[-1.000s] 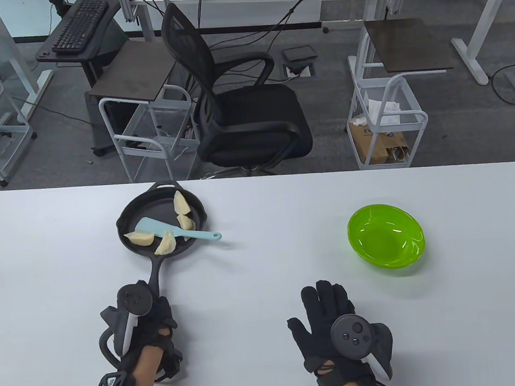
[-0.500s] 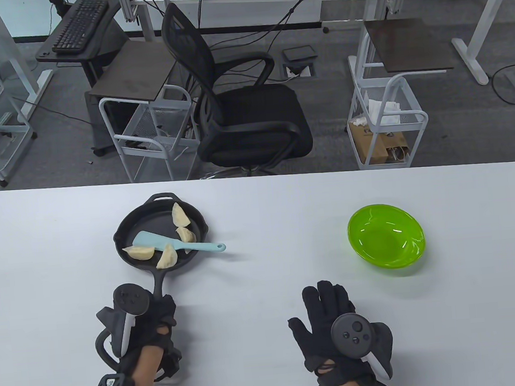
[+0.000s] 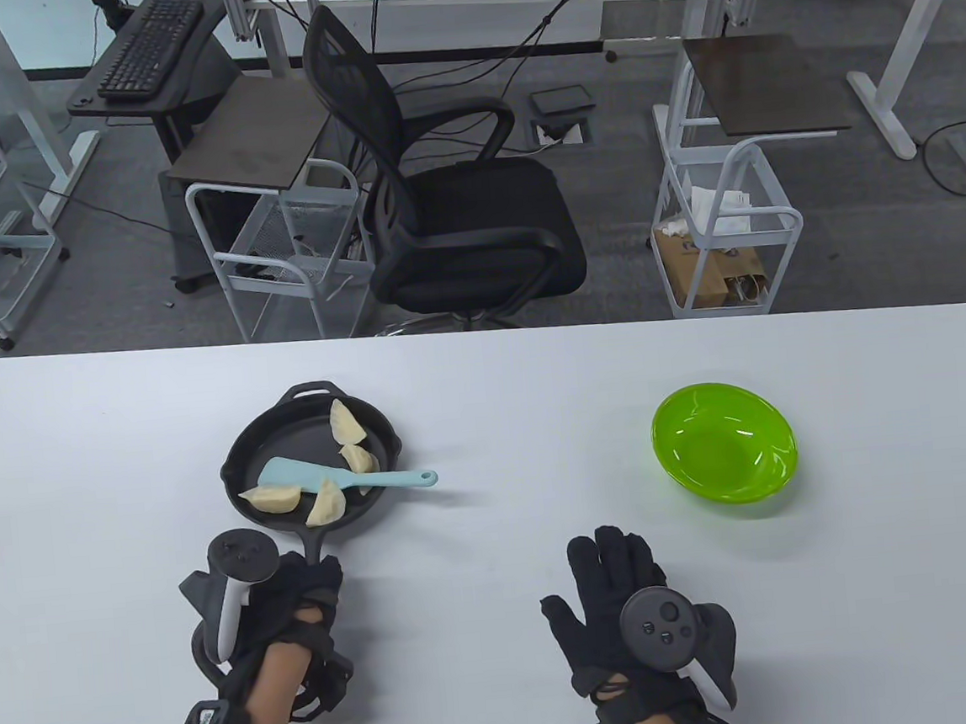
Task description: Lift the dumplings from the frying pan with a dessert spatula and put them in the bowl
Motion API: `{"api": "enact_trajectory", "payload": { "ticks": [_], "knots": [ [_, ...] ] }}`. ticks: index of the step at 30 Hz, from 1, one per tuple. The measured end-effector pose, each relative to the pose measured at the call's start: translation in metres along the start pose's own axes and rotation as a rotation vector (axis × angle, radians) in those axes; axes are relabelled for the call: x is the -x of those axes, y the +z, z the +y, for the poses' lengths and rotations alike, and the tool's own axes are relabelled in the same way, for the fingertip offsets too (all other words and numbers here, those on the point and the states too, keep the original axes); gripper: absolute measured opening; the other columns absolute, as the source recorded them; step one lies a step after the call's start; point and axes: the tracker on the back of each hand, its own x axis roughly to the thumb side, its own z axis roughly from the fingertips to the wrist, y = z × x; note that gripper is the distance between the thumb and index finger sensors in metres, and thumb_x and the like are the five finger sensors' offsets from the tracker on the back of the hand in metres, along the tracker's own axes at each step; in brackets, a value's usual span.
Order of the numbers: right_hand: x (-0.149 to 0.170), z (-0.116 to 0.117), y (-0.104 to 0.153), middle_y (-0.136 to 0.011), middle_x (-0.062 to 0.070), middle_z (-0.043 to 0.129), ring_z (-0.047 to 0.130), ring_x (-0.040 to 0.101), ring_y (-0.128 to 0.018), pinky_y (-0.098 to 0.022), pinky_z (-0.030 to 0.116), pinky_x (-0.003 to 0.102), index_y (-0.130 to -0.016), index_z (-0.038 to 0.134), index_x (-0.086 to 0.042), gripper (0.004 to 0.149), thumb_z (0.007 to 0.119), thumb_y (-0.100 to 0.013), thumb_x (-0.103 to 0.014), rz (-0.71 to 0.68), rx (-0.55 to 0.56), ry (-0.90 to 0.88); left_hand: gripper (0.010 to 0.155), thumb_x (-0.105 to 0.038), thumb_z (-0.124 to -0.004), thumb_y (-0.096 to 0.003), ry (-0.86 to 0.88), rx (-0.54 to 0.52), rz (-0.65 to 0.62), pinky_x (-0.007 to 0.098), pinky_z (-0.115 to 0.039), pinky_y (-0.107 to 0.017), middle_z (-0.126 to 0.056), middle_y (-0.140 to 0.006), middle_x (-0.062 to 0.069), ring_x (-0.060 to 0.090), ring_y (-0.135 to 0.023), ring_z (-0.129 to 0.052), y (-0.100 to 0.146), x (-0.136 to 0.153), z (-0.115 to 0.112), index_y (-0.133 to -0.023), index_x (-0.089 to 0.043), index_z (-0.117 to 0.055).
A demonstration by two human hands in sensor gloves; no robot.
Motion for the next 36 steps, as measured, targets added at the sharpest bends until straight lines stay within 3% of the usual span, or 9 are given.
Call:
{"api": "enact_trajectory", "payload": {
  "ticks": [8,20,36],
  "knots": [
    [0.002,0.001,-0.001,-0.115,0.023,0.019,0.013,0.059,-0.101,-0.072,0.016,0.071,-0.111,0.039,-0.013,0.073,0.071,-0.058,-0.051,0.01,-0.004,-0.007,0.05,-0.061,-0.085,-0.0445,0.033,-0.004,-0.046,0.046,-0.087,-0.037,-0.107,-0.024,-0.01,0.013,-0.012,-0.099,0.004,0.0,0.001,-0.074,-0.021,-0.088],
    [0.003,0.0,-0.001,-0.115,0.023,0.02,0.014,0.059,-0.101,-0.072,0.016,0.071,-0.11,0.039,-0.013,0.073,0.071,-0.058,-0.051,0.013,0.004,-0.012,0.049,-0.061,-0.083,-0.0451,0.018,0.036,-0.134,0.045,-0.087,-0.037,-0.107,-0.023,-0.011,0.012,-0.012,-0.099,0.034,-0.014,-0.001,-0.074,-0.021,-0.088],
    [0.01,-0.004,-0.002,-0.115,0.023,0.02,0.014,0.059,-0.101,-0.072,0.016,0.071,-0.11,0.039,-0.012,0.073,0.071,-0.058,-0.051,0.035,0.019,-0.032,0.05,-0.061,-0.081,-0.046,-0.104,0.137,-0.2,0.045,-0.086,-0.04,-0.107,-0.026,-0.012,0.012,-0.016,-0.102,0.062,-0.03,-0.031,-0.075,-0.021,-0.086]
  ]
}}
